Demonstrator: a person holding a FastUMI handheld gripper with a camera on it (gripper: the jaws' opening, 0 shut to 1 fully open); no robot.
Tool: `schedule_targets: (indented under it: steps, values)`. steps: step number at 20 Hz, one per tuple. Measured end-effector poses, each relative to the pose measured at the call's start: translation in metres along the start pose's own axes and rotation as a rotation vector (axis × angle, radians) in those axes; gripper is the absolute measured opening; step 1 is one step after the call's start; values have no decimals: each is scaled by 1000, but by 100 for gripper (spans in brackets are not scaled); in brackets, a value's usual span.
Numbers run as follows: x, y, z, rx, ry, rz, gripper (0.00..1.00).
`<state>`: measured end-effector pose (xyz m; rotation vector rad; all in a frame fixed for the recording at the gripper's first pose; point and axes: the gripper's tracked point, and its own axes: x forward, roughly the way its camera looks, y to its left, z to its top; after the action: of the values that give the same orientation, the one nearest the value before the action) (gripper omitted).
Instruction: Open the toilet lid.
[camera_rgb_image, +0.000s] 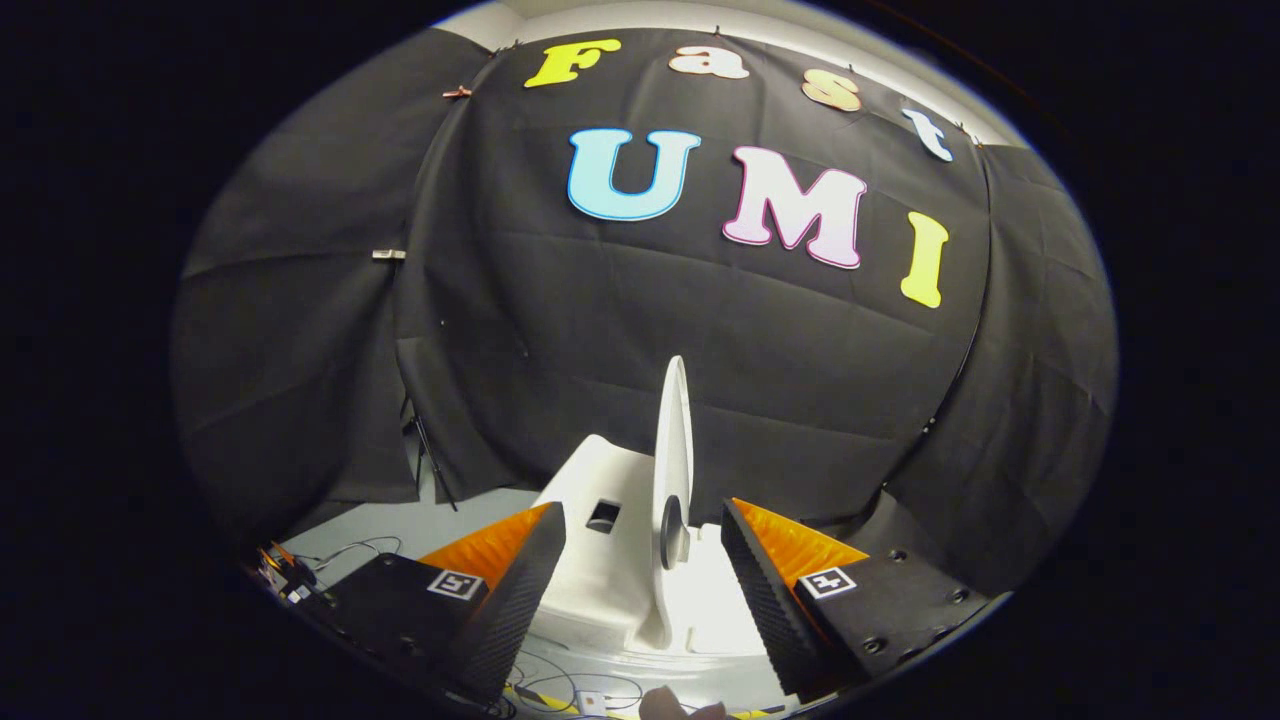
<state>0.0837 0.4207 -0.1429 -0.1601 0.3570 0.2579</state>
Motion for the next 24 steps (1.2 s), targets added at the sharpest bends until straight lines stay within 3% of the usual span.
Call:
schedule_targets:
  steps: [11,24]
  values:
    - [-60,-43,58,71,-123,31,98]
    - [-155,-156,108,141,-256,-5,99]
